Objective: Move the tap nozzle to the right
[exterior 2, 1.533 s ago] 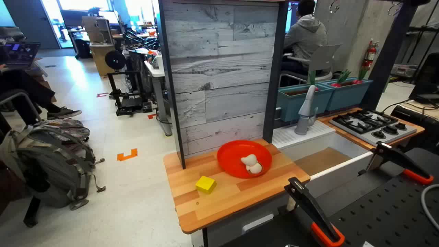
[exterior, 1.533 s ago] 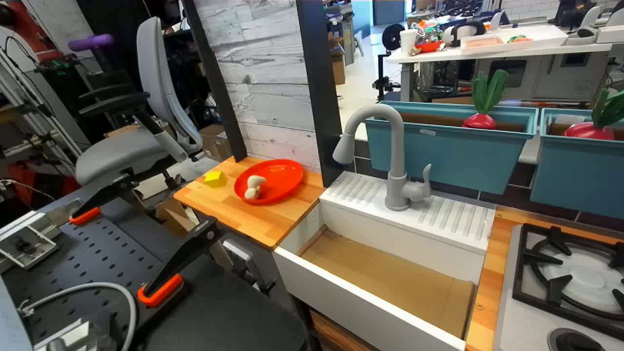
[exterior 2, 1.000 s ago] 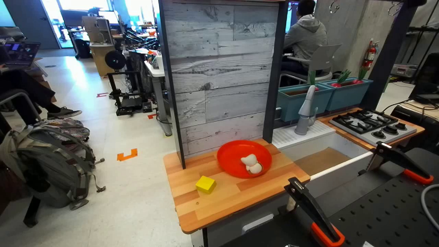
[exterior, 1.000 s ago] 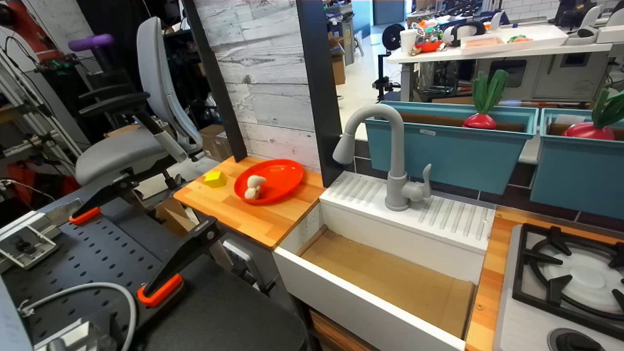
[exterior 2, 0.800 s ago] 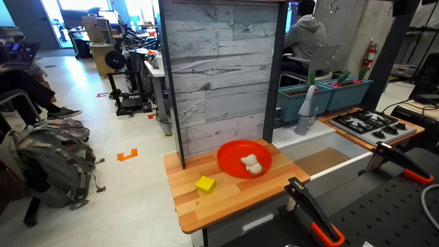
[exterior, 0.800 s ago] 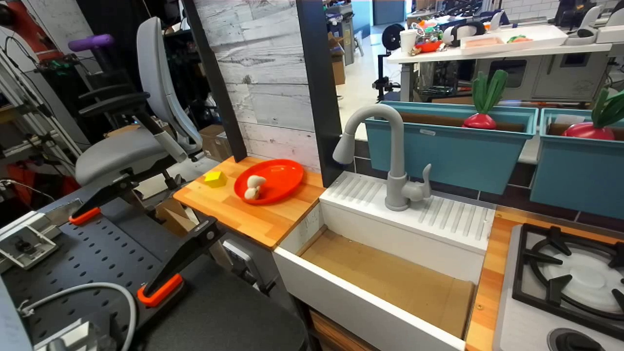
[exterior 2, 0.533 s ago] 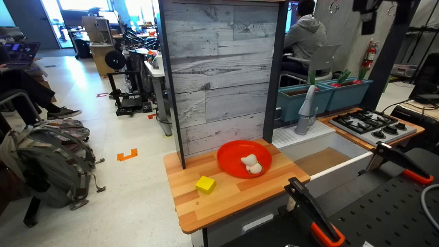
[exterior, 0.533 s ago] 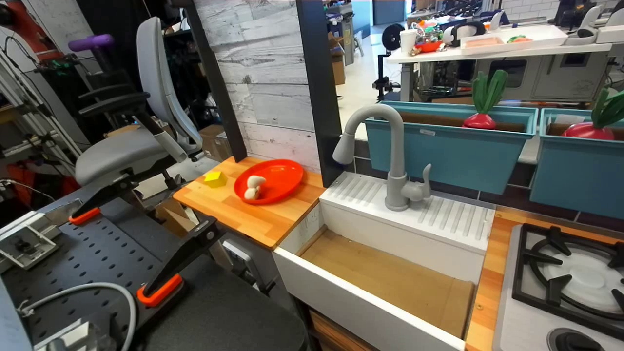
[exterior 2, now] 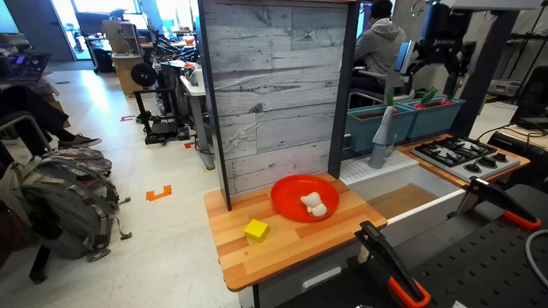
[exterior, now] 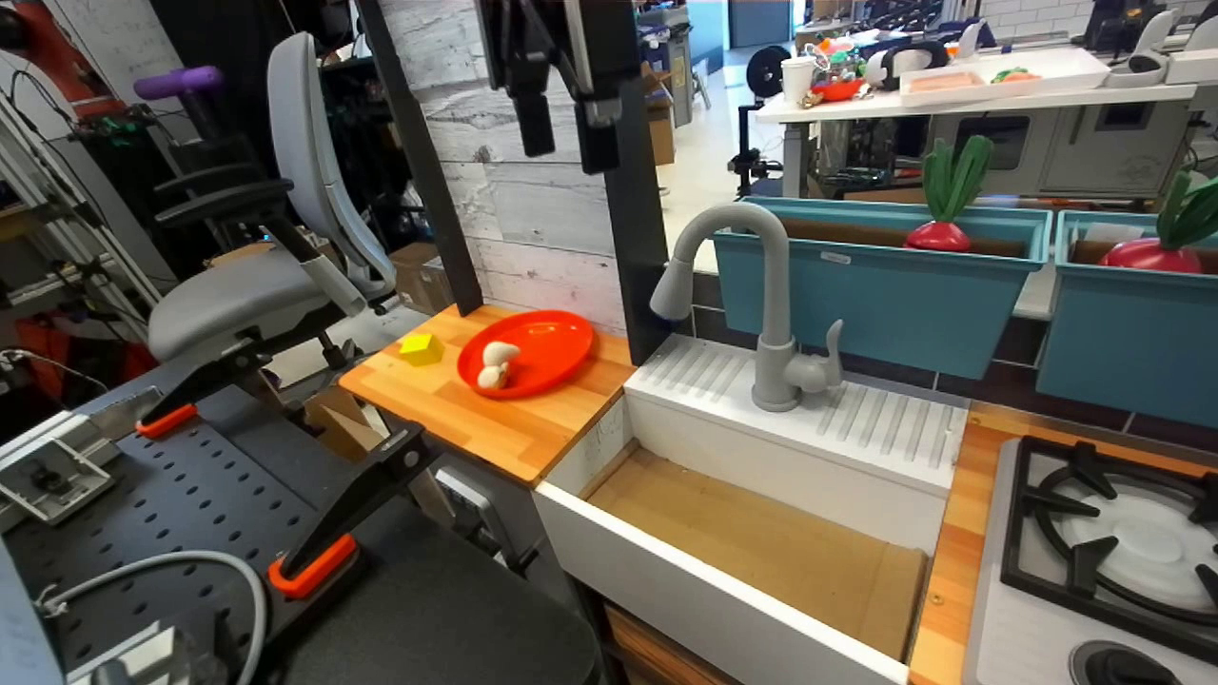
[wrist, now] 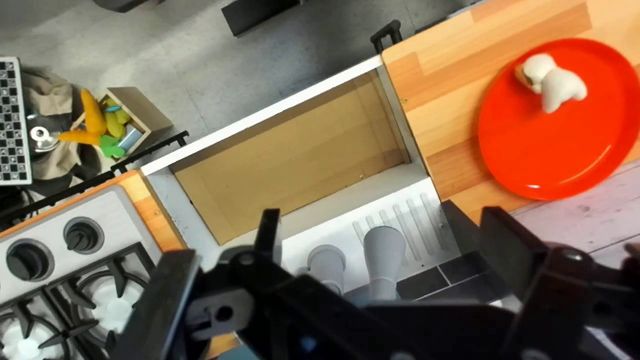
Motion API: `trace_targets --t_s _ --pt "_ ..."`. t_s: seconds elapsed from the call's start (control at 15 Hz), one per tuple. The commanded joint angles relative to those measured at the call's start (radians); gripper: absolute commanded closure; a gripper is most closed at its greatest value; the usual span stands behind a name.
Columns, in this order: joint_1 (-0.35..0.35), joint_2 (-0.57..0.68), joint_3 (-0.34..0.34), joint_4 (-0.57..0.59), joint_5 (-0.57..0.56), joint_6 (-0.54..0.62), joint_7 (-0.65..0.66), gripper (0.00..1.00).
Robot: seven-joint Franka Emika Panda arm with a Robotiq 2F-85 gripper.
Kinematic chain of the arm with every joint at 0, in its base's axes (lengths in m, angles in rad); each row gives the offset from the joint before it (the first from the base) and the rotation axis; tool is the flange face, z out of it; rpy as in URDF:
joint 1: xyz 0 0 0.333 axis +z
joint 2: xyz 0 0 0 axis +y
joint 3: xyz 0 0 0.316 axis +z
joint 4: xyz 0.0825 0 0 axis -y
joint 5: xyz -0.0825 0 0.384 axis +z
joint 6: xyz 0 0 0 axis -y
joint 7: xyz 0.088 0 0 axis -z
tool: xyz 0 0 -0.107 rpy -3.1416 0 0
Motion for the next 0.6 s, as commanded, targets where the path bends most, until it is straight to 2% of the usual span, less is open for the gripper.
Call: trace_targets --t_s 0.0,0.27,0.53 --pt "-0.036 0.142 -0.002 0.12 0.125 0.041 0.018 0.0" --pt "-0.057 0.239 0.012 0.206 0.22 0.079 0.031 0.0" --pt "-0.044 0.32 0.018 0.276 0.238 0.109 0.063 0.0"
